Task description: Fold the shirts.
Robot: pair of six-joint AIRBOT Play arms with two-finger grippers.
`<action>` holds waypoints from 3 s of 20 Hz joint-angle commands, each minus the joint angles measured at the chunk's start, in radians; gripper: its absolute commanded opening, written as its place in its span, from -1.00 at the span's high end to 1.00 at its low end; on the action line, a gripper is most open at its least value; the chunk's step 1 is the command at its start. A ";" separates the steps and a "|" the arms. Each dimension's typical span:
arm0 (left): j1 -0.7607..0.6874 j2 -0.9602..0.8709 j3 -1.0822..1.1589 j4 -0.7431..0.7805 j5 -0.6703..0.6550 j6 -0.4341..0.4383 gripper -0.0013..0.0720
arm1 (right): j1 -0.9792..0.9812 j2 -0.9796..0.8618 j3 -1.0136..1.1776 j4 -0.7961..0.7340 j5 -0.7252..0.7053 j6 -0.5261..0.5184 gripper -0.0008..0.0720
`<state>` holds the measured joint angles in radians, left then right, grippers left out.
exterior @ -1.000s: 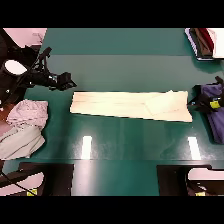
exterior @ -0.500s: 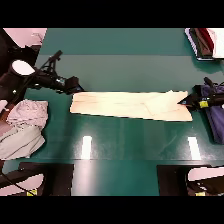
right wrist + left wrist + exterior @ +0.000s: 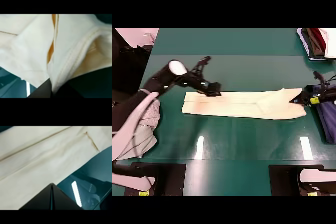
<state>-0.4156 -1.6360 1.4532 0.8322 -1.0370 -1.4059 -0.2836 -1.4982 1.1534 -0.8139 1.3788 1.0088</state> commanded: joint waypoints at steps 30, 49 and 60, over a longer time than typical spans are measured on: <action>0.290 -0.051 0.575 0.315 -0.332 -0.034 0.91 | 0.751 -0.197 0.777 0.129 0.148 0.311 0.93; 0.526 0.200 0.546 0.319 -0.415 -0.026 0.91 | 0.683 -0.204 0.462 -0.126 -0.043 0.316 -0.53; 0.523 0.193 0.501 0.270 -0.385 -0.026 0.91 | 0.557 -0.340 0.245 0.153 -0.093 0.255 -0.96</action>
<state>0.1074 -1.4425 1.9572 1.1103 -1.4277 -1.4319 0.2523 -1.7729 1.3869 -0.7727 1.2877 1.2888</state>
